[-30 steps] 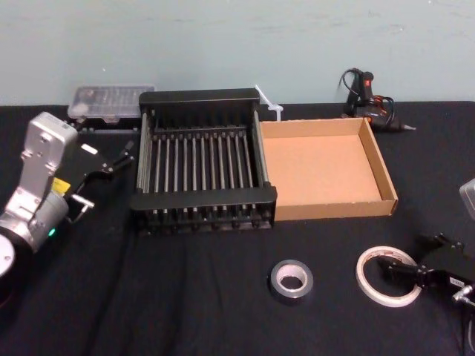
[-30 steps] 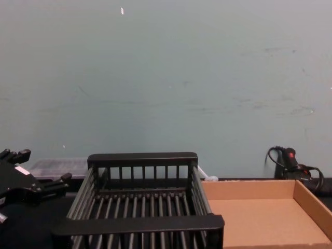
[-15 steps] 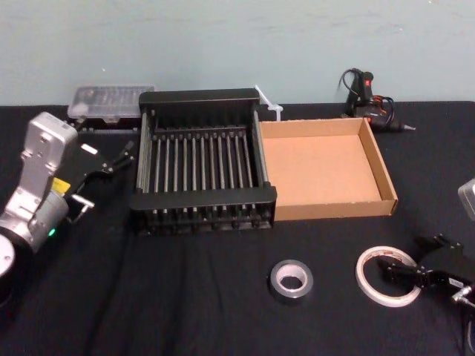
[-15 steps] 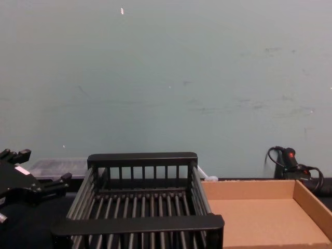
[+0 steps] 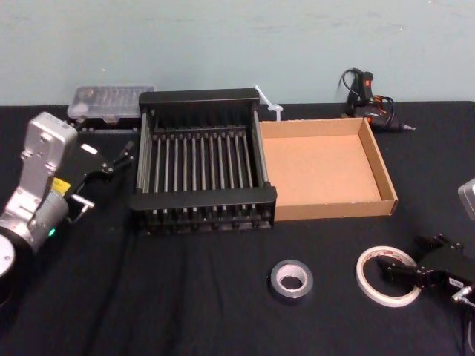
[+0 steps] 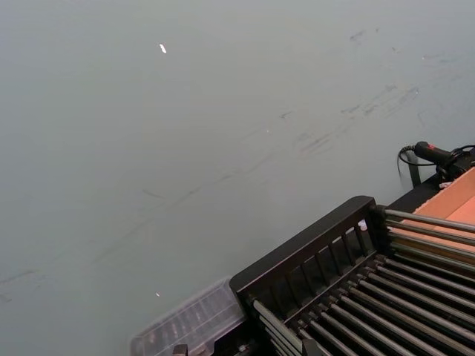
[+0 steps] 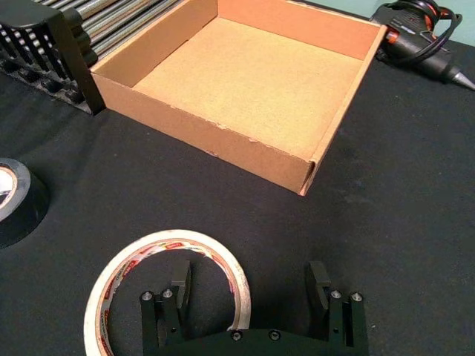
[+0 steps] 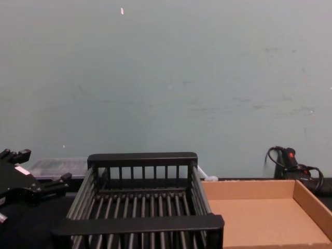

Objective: Pick up the white tape and place it into the black box , Pick up the silver tape and place it into the brown box.

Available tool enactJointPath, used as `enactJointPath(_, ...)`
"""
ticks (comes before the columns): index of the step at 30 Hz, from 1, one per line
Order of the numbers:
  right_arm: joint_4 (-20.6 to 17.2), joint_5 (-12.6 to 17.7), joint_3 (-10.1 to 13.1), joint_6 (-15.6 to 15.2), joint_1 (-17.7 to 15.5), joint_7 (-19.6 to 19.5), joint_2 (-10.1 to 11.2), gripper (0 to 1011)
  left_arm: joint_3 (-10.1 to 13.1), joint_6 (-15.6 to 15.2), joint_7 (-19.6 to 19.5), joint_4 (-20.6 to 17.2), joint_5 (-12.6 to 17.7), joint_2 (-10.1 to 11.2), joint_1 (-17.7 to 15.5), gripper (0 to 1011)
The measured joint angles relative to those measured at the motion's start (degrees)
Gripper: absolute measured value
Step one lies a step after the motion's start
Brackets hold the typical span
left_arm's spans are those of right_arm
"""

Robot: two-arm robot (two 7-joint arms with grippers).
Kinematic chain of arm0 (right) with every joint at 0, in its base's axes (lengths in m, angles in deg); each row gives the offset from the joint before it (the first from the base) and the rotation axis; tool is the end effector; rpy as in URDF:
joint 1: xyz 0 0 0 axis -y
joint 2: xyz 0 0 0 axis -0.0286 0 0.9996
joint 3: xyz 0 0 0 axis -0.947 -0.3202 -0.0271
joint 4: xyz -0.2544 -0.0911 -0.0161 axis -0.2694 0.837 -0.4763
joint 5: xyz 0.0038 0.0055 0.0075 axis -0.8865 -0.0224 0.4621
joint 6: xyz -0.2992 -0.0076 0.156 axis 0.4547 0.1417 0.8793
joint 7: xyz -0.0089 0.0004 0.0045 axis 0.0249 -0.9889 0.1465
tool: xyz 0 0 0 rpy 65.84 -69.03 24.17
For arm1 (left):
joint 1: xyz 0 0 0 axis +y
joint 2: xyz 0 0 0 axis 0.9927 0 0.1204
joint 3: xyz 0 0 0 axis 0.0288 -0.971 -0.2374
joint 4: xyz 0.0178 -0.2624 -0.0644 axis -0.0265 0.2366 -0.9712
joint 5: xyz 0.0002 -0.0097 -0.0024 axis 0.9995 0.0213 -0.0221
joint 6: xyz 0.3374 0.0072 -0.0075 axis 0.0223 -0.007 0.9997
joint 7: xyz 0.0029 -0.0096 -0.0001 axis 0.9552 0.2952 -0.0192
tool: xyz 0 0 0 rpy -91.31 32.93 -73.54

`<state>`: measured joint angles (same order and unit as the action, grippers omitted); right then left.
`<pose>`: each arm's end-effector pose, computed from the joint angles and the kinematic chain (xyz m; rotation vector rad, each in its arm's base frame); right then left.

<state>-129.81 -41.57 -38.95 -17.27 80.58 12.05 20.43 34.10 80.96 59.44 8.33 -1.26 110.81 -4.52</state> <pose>0.3144 -0.1009 -0.2794 -0.5489 0.2589 -0.9932 0.3822 0.0640 -0.2921 0.3043 -0.2851 1.2479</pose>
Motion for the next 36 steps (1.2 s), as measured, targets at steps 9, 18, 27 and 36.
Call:
enactJointPath(9,0.0,0.0,0.0,0.0,0.0,0.0,0.0,882,0.0,0.0,0.0,0.0,0.0,0.0,0.0,1001)
enactJointPath(18,-0.1,0.1,0.0,0.1,0.0,-0.1,0.0,602,0.0,0.0,0.0,0.0,0.0,0.0,0.0,1001)
enactJointPath(27,-0.1,0.1,0.0,0.1,0.0,-0.1,0.0,338,0.0,0.0,0.0,0.0,0.0,0.0,0.0,1001)
enactJointPath(36,-0.1,0.1,0.0,0.1,0.0,-0.1,0.0,100,0.0,0.0,0.0,0.0,0.0,0.0,0.0,1001)
